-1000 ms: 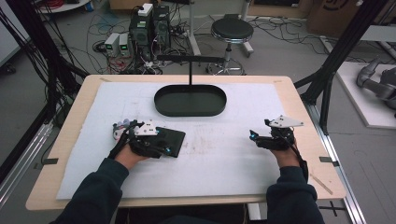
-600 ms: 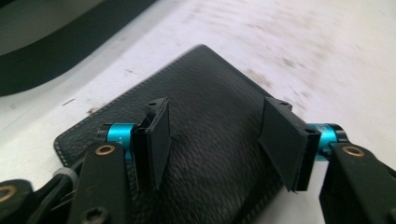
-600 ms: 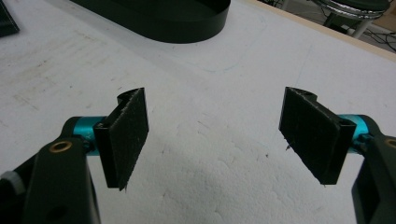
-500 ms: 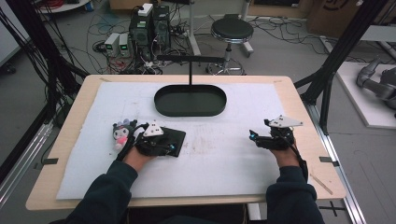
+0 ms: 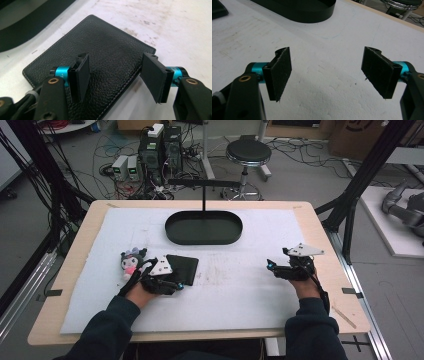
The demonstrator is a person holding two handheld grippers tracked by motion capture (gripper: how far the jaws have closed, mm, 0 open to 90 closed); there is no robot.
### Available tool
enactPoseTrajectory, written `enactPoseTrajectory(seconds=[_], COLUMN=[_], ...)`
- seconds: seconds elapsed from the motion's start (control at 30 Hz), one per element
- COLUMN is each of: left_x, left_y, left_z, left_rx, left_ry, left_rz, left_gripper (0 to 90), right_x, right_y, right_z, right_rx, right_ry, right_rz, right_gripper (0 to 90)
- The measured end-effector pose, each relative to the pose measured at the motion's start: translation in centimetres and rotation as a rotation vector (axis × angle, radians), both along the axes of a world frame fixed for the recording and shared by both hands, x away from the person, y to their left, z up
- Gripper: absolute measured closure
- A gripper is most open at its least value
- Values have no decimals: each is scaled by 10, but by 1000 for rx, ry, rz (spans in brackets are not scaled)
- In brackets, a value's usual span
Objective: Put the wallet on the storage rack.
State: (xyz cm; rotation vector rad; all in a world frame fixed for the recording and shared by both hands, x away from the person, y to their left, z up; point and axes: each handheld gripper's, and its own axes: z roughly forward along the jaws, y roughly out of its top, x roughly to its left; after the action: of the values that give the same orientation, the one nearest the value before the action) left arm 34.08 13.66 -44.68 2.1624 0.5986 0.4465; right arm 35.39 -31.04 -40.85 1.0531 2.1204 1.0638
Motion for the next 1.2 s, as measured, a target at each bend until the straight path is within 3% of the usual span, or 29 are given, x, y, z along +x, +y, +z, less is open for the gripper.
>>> enactPoseTrajectory(seconds=[0.2, 0.27, 0.3, 0.33, 0.37, 0.47, 0.57, 0.77, 0.87, 1.2], left_x=[9, 12, 11, 9, 9, 5, 5, 6, 4, 1], left_y=[-17, -17, -16, -13, -13, -8, -2, 0, -3, -5], left_z=[0, 2, 3, 5, 5, 4, 4, 3, 2, 4], left_rx=[-36, -84, -88, -50, -50, 55, 110, 90, 90, 77], left_ry=[15, 37, 38, 25, 25, -24, -61, -62, -80, -87], left_rz=[158, 184, 185, 161, 161, 107, 78, 32, 15, -20], left_gripper=[413, 418, 421, 415, 414, 414, 463, 546, 683, 867], right_x=[1, 2, 2, 3, 3, 4, 4, 3, 2, 3], right_y=[2, 2, 1, 1, 1, 0, 1, 2, 2, 2], right_z=[0, 0, 0, -1, -1, -1, -2, -1, -1, -1], right_rx=[-2, 3, 5, 4, 4, 6, 3, 2, 5, 4], right_ry=[6, 5, 9, 4, 4, 6, 10, 5, 4, 6], right_rz=[6, 8, 8, 9, 9, 11, 14, 15, 12, 11], right_gripper=[248, 249, 249, 249, 249, 249, 249, 250, 250, 250])
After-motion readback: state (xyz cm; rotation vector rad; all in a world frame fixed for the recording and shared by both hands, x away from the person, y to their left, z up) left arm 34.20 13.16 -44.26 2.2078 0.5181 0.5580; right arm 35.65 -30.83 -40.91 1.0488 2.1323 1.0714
